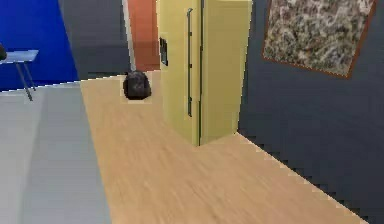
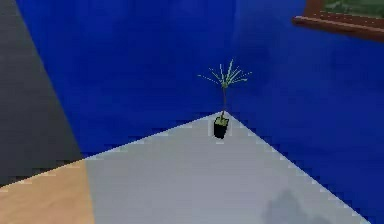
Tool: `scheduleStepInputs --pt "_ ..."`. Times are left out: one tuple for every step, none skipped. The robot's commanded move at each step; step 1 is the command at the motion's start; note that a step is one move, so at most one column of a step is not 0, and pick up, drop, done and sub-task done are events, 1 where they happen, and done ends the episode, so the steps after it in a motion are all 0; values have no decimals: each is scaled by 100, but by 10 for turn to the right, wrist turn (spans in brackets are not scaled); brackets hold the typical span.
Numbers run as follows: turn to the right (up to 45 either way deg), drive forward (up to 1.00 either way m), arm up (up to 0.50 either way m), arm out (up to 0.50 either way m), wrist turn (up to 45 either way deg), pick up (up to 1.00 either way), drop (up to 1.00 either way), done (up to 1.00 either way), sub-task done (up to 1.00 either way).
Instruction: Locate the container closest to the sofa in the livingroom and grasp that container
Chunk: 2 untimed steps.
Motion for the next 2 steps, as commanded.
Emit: scheduleStepInputs --pt "-450 0 0 0 0 0 0 0 0" --pt "-450 0 0 0 0 0 0 0 0"
